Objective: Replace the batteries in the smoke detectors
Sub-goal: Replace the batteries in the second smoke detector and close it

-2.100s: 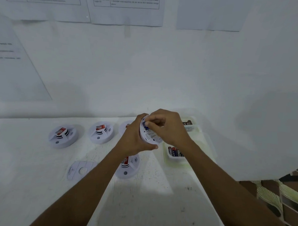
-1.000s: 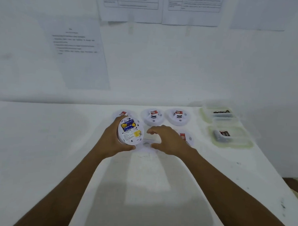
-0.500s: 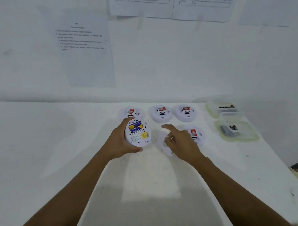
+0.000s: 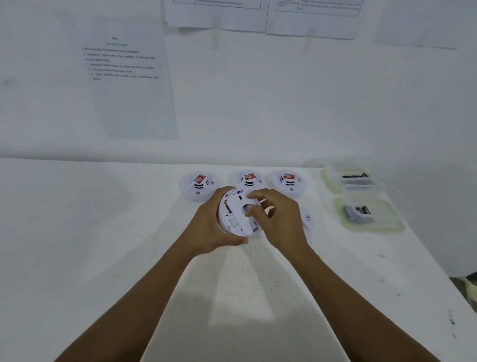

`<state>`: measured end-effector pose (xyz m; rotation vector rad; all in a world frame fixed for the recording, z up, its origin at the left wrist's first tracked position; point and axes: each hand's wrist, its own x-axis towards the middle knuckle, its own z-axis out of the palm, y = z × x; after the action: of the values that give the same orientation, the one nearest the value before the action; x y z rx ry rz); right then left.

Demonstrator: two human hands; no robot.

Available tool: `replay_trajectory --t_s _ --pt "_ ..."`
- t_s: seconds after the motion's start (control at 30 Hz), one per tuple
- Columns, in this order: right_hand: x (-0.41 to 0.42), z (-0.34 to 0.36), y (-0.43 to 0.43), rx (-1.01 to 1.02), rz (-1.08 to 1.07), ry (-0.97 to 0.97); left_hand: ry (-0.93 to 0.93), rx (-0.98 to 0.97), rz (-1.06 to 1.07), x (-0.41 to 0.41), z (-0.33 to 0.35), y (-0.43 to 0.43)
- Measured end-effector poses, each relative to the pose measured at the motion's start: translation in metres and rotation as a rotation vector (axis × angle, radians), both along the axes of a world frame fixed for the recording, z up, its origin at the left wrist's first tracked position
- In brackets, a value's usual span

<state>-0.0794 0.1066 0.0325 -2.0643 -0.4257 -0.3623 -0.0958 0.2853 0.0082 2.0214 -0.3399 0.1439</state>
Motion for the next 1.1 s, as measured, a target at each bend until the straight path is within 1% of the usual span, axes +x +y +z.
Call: replay_trajectory --t_s 0.1,0.23,0.37,0.47,0.57,0.6,0.7,0.73,0.77,0.83,0.93,1.0,1.03,1.1 --pt "-0.003 0.000 0.000 -0.039 0.013 -0.022 0.025 0.029 0.024 -0.002 0.003 -0.006" --pt "-0.003 0.000 -0.001 -0.264 0.058 -0.023 0.042 0.067 0.039 0.001 0.005 -0.010" --pt "0.002 0.005 -0.002 -0.268 0.079 -0.015 0.074 0.145 0.030 0.004 0.007 -0.013" --pt "0.004 0.010 -0.005 -0.297 0.155 0.012 0.075 0.115 0.068 0.002 0.012 -0.010" --pt "0.006 0.010 -0.004 -0.301 0.148 -0.003 0.105 0.104 0.125 0.005 0.011 -0.007" --pt "0.007 0.010 -0.003 -0.295 0.137 -0.009 0.137 0.128 0.125 0.010 0.015 -0.008" --pt "0.010 0.010 0.000 -0.319 0.117 -0.024 0.360 0.236 0.090 0.023 0.022 -0.011" --pt "0.011 0.011 0.000 -0.329 0.118 -0.026 0.386 0.270 0.091 0.024 0.019 -0.009" --pt "0.011 0.011 0.001 -0.336 0.120 -0.025 0.385 0.268 0.097 0.026 0.016 -0.007" --pt "0.012 0.011 0.002 -0.337 0.125 -0.026 0.321 0.297 0.086 0.024 0.018 -0.007" --pt "0.011 0.011 0.005 -0.292 0.097 0.006 0.181 0.174 0.128 0.008 0.020 -0.008" --pt "0.009 0.011 0.007 -0.243 0.058 0.026 0.089 0.140 0.156 0.008 0.019 -0.007" --pt "0.008 0.011 0.009 -0.223 0.039 0.039 0.103 0.145 0.144 0.009 0.022 -0.008" --pt "0.006 0.012 0.011 -0.177 0.003 0.070 0.237 0.154 0.138 0.018 0.022 -0.010"
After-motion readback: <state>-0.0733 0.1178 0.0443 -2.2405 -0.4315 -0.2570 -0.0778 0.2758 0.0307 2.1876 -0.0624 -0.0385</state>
